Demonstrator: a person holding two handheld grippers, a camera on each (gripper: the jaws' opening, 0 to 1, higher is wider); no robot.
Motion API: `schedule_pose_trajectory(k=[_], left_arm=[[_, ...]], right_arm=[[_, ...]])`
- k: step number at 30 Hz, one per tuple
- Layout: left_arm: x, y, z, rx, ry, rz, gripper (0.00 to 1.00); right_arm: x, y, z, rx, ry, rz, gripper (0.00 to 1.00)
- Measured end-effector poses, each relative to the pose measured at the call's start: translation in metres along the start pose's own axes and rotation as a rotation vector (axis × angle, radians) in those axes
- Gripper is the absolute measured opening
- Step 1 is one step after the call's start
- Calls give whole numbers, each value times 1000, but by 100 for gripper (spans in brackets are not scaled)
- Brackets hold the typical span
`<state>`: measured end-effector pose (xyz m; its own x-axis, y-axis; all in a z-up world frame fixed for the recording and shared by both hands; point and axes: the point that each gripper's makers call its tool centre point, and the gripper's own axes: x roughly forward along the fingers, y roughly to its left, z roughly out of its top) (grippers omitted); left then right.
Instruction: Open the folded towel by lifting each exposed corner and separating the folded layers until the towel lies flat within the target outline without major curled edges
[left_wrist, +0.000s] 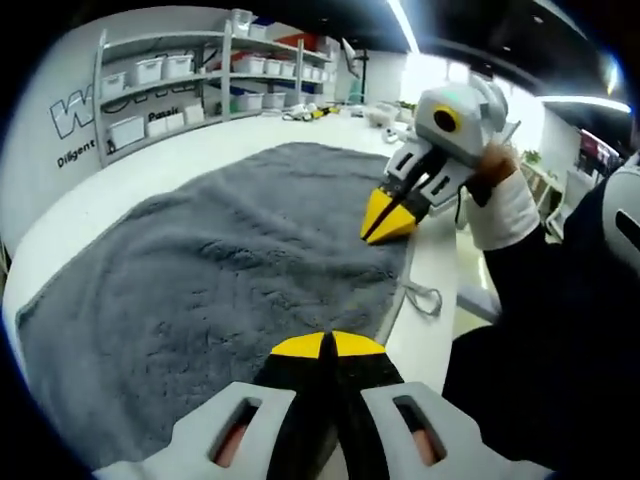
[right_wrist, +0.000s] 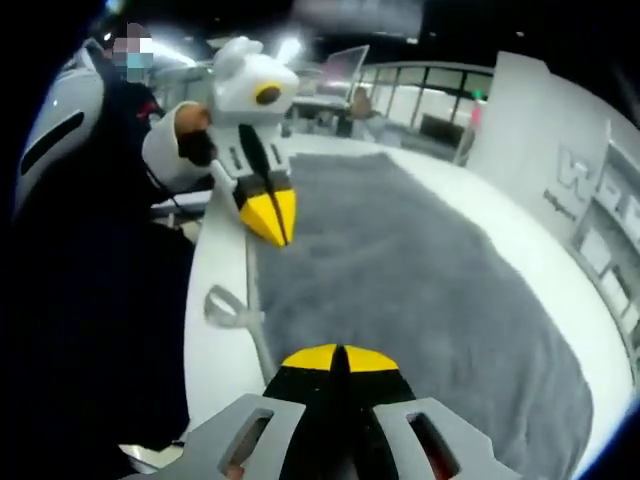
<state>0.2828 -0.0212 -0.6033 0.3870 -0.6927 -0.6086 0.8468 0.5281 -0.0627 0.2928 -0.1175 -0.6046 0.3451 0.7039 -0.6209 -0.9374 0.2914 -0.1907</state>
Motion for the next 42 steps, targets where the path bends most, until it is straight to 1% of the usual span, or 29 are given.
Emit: schedule_pose_trajectory(k=[5,8,12,15,18,22,25,29,30,31,34,36,39,40,41,42], left_arm=[[-1,0,-1,-19,3,2,1],[0,2,0,-36,16,12,1],[-1,-2,-1,-56,30,29,0],[-2,-2,-1,-72,52,40,1],[-2,-2,-2,-83,52,53,1],[-1,-1,-1,-117,58,50,1],[-2,-2,-2,-140,74,57,1],[-12,-1,-8,-126,127,115,1],[-16,1,-11,-119,143,138,1],[-17,1,-13,-116,151,149,1],[-20,0,-15,-127,139,154,1],[-20,-1,-16,-149,119,154,1],[-19,-2,-14,-138,114,158,1],[-20,-3,-13,-132,110,161,1],[-21,-3,-12,-127,104,164,1],[-22,-3,-11,-124,94,165,1]], right_arm=[[0,1,0,-3,4,0,0],[-1,2,-1,-6,-5,3,0],[-1,2,-1,-7,-20,12,0],[-1,2,0,-13,-33,28,0],[0,4,1,-24,-47,41,0],[1,3,1,-52,-41,77,0],[0,3,1,-56,-38,98,0],[0,6,1,-58,-65,103,0],[-1,8,1,-63,-70,111,0],[-1,10,2,-71,-73,123,0],[-2,14,3,-83,-78,131,0],[-2,15,3,-83,-83,124,0],[-5,14,3,-137,-88,92,0],[-6,14,4,-139,-89,90,1],[-8,13,4,-139,-96,84,5],[-11,10,8,-134,-120,70,6]])
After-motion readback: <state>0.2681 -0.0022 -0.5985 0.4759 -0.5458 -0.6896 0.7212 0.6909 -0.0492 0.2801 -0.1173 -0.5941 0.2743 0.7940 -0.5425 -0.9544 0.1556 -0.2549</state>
